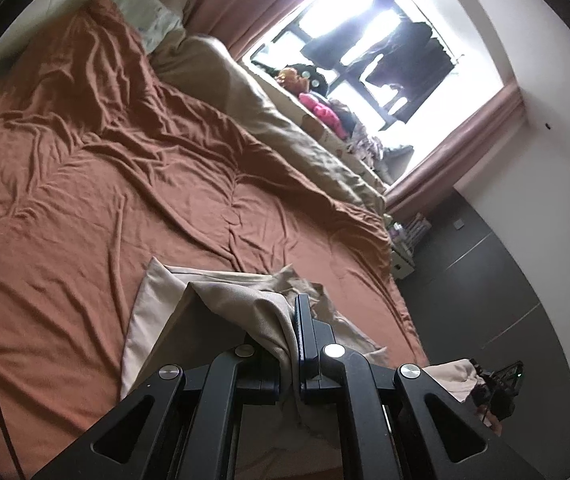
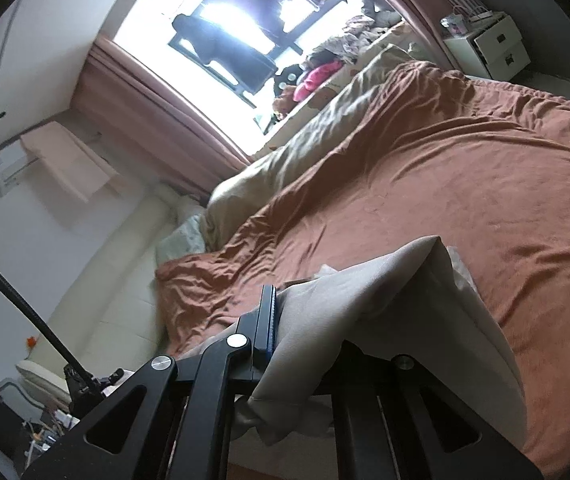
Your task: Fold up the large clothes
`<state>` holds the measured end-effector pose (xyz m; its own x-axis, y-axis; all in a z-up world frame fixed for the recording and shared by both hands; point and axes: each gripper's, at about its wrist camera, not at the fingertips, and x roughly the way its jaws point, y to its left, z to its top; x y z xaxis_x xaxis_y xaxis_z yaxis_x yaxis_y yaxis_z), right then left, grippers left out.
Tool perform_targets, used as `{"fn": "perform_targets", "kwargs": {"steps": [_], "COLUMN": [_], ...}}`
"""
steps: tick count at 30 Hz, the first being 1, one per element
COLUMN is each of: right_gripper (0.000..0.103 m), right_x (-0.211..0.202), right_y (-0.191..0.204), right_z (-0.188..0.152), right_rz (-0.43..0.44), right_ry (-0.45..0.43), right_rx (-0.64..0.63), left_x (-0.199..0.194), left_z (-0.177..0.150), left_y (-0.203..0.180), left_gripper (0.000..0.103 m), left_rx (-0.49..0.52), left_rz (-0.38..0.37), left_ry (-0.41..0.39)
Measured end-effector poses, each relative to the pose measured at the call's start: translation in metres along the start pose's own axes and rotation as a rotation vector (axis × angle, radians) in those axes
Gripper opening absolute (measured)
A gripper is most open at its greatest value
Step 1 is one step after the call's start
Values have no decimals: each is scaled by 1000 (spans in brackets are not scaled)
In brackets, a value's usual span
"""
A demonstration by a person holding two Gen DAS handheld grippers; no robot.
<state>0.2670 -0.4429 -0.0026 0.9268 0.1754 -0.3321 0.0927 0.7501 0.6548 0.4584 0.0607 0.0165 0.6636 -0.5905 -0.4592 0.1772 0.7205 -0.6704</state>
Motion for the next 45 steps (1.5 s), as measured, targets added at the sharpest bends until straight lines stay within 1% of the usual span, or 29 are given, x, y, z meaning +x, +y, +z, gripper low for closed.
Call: {"fn": "perform_targets", "kwargs": {"steps": [4,7,11,15,17,18,19,20,21,22,23,24,25,26,27,29,32,35,37,41,45], "right_gripper": [4,4,4,4,4,5,6,8,11,13,20,31,38,55,65,65,65,65,65,65,65], "right_x": [19,39,65,87,97,101,105,108,110,114,114,113,111,107,102,94,87,87,95,129,169], "right_y": [-12,-19,-21,-18,-16,-14,-11,-6,0,4,11,15,21,27,34,42,52,66,78,91,108], "right_z": [6,8,6,4,1,1,2,1,1,2,2,2,2,1,1,1,-1,-9,-15,-22,-24], "right_rz": [-35,-83,-134,-190,-220,-234,-242,-249,-258,-262,-270,-274,-277,-284,-294,-302,-281,-285,-310,-365,-396], "right_ry": [23,60,104,122,137,144,151,161,169,178,184,188,189,184,172,155,150,177,214,308,392], "right_rx": [42,75,105,125,136,145,149,147,143,139,133,127,119,108,94,78,76,32,-16,-95,-171], "left_x": [32,59,91,120,133,136,139,139,137,133,130,126,123,122,118,113,109,112,117,129,130], "left_z": [6,9,10,11,10,10,10,9,8,8,7,7,7,6,5,3,-2,-6,-12,-20,-21], "left_y": [14,27,47,61,67,68,68,66,64,60,58,54,51,50,48,44,42,41,41,49,67], "left_gripper": [6,6,6,6,15,33,59,71,88,94,94,94,94,94,94,94,94,94,94,94,94], "left_rx": [-18,-28,-47,-48,-61,-65,-65,-51,-38,-16,-3,14,27,33,44,64,74,90,110,139,137], "left_rz": [13,35,56,64,72,72,69,71,82,95,98,95,94,98,105,120,134,169,201,264,311], "left_ry": [32,69,111,147,171,180,186,178,167,146,135,129,131,132,132,130,126,144,169,224,235]}}
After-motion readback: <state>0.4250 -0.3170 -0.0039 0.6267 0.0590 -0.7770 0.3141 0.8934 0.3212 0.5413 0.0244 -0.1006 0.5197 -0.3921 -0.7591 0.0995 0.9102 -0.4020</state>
